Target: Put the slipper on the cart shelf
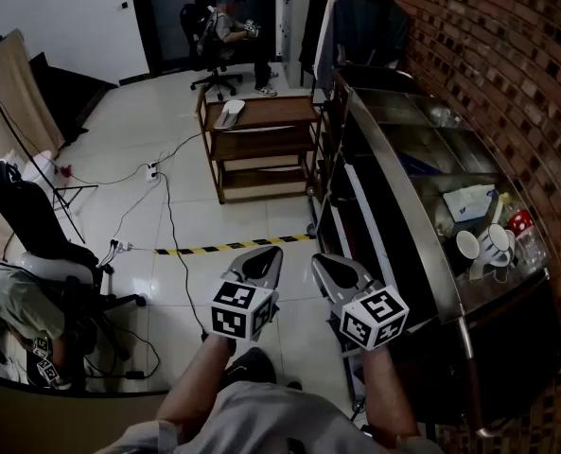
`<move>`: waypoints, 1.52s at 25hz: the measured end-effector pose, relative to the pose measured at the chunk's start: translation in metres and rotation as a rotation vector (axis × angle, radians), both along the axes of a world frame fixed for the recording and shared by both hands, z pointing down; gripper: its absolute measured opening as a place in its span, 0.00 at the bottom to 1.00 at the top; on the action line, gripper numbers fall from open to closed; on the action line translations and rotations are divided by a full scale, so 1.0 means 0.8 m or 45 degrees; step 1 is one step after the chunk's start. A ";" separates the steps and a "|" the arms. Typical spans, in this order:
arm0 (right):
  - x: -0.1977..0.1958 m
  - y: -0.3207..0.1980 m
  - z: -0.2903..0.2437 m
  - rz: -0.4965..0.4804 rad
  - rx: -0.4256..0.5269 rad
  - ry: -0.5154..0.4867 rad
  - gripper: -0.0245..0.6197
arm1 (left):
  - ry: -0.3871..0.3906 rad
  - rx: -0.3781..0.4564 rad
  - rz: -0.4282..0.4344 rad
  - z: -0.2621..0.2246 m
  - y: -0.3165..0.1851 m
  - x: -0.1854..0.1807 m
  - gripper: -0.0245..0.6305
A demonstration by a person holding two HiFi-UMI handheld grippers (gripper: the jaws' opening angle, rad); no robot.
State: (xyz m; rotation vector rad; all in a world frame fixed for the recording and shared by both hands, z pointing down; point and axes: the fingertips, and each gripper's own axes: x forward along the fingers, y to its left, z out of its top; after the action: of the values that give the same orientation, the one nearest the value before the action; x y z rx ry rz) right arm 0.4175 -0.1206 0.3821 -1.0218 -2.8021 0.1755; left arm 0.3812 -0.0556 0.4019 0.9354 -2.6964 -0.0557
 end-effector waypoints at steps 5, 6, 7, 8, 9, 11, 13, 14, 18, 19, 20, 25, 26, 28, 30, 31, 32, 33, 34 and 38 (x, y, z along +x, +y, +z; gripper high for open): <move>-0.044 -0.003 0.013 0.006 0.011 0.021 0.04 | -0.001 0.014 -0.012 0.006 0.004 -0.045 0.05; -0.056 -0.002 0.015 0.011 0.014 0.023 0.04 | -0.001 0.016 -0.007 0.008 0.005 -0.058 0.05; -0.070 0.000 0.016 0.016 0.017 0.024 0.04 | 0.001 0.019 -0.002 0.010 0.007 -0.072 0.05; -0.086 0.002 0.018 0.020 0.021 0.026 0.04 | 0.004 0.023 0.002 0.013 0.010 -0.087 0.05; -0.102 0.006 0.020 0.024 0.025 0.030 0.04 | 0.007 0.028 0.006 0.015 0.013 -0.103 0.05; -0.137 0.016 0.023 0.031 0.040 0.037 0.04 | 0.004 0.045 0.015 0.014 0.023 -0.137 0.05; -0.176 0.030 0.022 0.037 0.057 0.036 0.04 | -0.007 0.060 0.020 0.010 0.036 -0.175 0.05; -0.195 0.039 0.021 0.037 0.063 0.037 0.04 | -0.008 0.063 0.020 0.010 0.045 -0.194 0.05; -0.265 0.079 0.023 0.024 0.082 0.053 0.04 | 0.009 0.069 0.014 0.013 0.082 -0.263 0.05; -0.281 0.087 0.022 0.023 0.085 0.055 0.04 | 0.012 0.074 0.014 0.012 0.090 -0.280 0.05; -0.297 0.094 0.021 0.023 0.086 0.056 0.04 | 0.015 0.076 0.013 0.012 0.097 -0.296 0.05; -0.365 0.114 0.031 0.023 0.074 0.092 0.04 | 0.032 0.072 0.004 0.015 0.123 -0.364 0.05; -0.379 0.117 0.034 0.018 0.072 0.100 0.04 | 0.033 0.071 0.000 0.016 0.126 -0.377 0.05; -0.405 0.124 0.039 0.002 0.068 0.107 0.04 | 0.037 0.067 -0.012 0.021 0.132 -0.403 0.05; -0.431 0.129 0.043 -0.014 0.065 0.108 0.04 | 0.046 0.063 -0.026 0.028 0.136 -0.428 0.05; -0.445 0.130 0.045 -0.023 0.062 0.108 0.04 | 0.051 0.060 -0.034 0.032 0.138 -0.441 0.05; -0.460 0.132 0.047 -0.033 0.058 0.108 0.04 | 0.054 0.056 -0.043 0.036 0.139 -0.454 0.05; -0.476 0.133 0.049 -0.045 0.055 0.106 0.04 | 0.057 0.053 -0.054 0.039 0.140 -0.469 0.05; -0.495 0.134 0.050 -0.058 0.052 0.103 0.04 | 0.057 0.050 -0.067 0.041 0.141 -0.485 0.05; -0.581 0.134 0.046 -0.120 0.049 0.083 0.04 | 0.047 0.049 -0.137 0.042 0.141 -0.568 0.05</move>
State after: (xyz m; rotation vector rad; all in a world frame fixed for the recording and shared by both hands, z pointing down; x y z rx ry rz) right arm -0.0476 -0.0132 0.4186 -1.1159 -2.6815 0.1399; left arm -0.0728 0.0575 0.4352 0.7913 -2.7182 -0.1461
